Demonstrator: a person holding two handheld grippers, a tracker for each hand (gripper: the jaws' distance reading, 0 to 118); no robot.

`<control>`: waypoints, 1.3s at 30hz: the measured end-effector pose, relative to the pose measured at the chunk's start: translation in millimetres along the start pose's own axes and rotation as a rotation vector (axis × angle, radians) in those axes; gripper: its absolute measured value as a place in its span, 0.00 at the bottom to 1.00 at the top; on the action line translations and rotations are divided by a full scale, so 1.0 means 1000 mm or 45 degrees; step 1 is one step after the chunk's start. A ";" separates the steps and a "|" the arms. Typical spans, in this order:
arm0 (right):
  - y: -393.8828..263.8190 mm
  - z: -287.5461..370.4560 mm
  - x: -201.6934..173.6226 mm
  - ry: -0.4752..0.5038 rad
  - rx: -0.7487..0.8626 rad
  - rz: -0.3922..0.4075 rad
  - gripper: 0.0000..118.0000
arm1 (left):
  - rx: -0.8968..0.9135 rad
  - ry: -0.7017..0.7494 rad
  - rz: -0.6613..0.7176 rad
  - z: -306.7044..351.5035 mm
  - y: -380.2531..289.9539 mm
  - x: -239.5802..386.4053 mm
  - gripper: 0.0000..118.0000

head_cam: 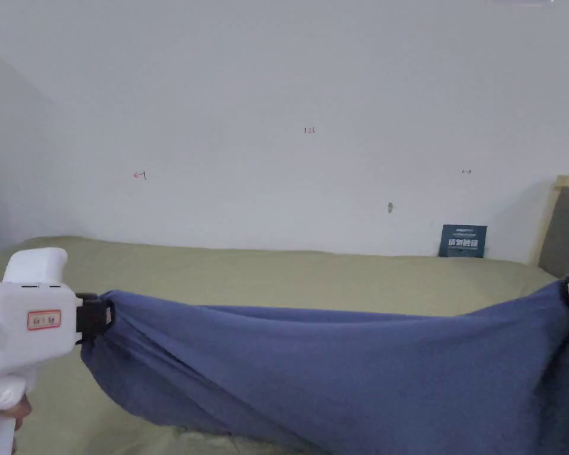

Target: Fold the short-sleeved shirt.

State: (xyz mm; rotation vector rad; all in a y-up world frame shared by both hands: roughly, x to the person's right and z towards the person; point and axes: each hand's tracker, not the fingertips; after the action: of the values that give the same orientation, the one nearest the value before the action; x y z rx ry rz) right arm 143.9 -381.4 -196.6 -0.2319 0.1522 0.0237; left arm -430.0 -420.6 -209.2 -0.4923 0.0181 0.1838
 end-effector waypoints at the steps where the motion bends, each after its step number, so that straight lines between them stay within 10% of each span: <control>1: 0.006 0.002 0.002 0.003 0.017 -0.001 0.00 | 0.029 -0.003 -0.017 0.003 0.010 0.002 0.04; 25: 0.174 -0.166 0.005 -0.075 0.104 -0.034 0.00 | 0.078 0.215 -0.164 -0.076 0.201 0.037 0.04; 39: 0.240 -0.307 0.005 -0.206 0.115 0.035 0.00 | 0.131 0.238 0.042 -0.196 0.284 0.046 0.04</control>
State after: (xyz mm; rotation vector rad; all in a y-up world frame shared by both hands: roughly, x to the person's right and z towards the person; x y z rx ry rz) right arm 93.9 -219.0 -547.3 -0.1371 -0.0048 0.0624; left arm -430.6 -259.8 -517.6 -0.4049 0.2171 0.1677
